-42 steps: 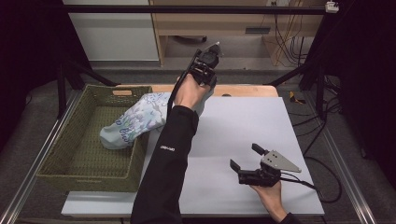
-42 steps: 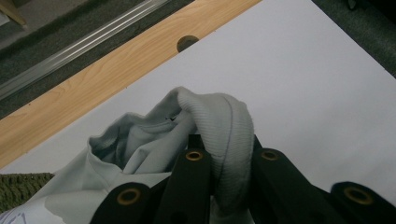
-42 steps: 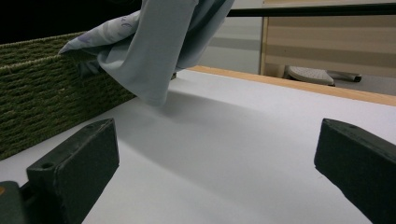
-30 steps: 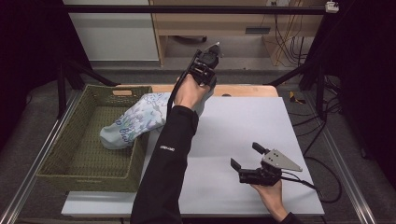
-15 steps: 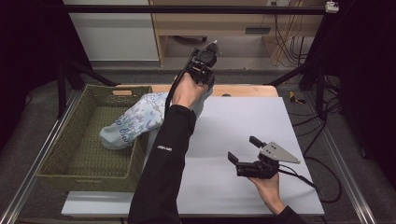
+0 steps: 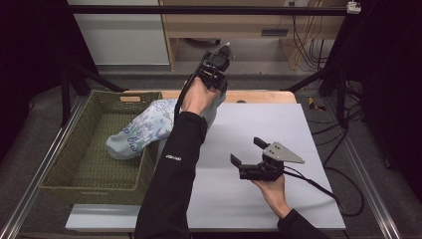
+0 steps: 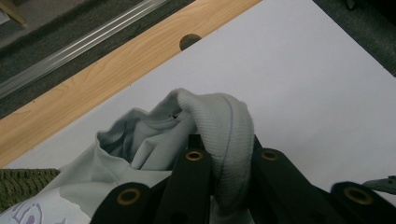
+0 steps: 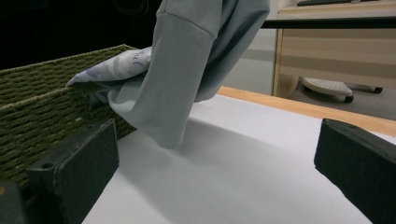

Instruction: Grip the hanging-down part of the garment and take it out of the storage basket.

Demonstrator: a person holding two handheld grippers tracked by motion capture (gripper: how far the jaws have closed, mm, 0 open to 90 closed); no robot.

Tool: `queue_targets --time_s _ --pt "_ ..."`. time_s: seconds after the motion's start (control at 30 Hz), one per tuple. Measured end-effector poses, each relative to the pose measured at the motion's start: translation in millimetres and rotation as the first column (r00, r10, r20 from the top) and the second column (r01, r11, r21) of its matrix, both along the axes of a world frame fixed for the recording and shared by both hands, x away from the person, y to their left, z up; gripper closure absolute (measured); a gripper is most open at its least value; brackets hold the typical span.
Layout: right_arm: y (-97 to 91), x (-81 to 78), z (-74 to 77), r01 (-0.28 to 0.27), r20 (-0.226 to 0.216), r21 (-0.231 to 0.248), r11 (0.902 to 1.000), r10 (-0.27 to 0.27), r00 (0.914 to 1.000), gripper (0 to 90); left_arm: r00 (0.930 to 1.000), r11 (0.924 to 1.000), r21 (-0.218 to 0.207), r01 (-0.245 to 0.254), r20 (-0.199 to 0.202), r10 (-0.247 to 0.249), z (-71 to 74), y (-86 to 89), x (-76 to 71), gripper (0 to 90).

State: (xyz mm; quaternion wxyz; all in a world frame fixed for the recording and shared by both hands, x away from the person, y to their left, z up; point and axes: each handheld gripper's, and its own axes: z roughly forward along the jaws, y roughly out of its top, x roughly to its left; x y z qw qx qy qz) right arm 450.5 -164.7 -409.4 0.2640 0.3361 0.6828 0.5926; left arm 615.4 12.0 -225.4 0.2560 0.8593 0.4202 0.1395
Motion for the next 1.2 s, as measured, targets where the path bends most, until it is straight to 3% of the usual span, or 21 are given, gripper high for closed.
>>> queue_targets --time_s 0.43,0.6,0.7,0.93,0.97,1.2 --pt "30.8 24.2 5.6 -0.022 0.005 0.007 0.9997 0.022 0.9998 0.5 1.0 1.0 0.004 -0.001 0.003 0.001 1.7 2.0 -0.7 86.5" --pt "43.1 33.1 8.3 -0.024 -0.017 0.045 0.9987 0.024 0.9996 0.5 1.0 0.9999 0.012 0.001 0.003 -0.001 1.4 1.9 -1.0 86.5" --pt "48.2 38.4 8.1 -0.042 0.005 0.016 0.999 0.042 0.9991 0.5 1.0 0.9999 0.011 0.0 0.004 0.0 1.6 2.4 -1.3 86.5" --pt "57.3 50.1 7.5 -0.032 0.006 0.011 0.9994 0.032 0.9995 0.6 1.0 1.0 0.008 0.0 0.001 0.0 1.1 3.9 -0.9 86.5" --pt "61.7 49.5 9.0 -0.024 -0.018 0.043 0.9988 0.024 0.9995 0.5 1.0 1.0 0.007 0.0 0.001 0.0 1.2 3.7 -0.9 86.5" --pt "75.7 61.1 11.6 -0.041 -0.01 0.044 0.9982 0.041 0.9991 1.4 1.0 1.0 0.006 0.002 0.001 -0.002 0.8 4.3 -0.4 86.5"
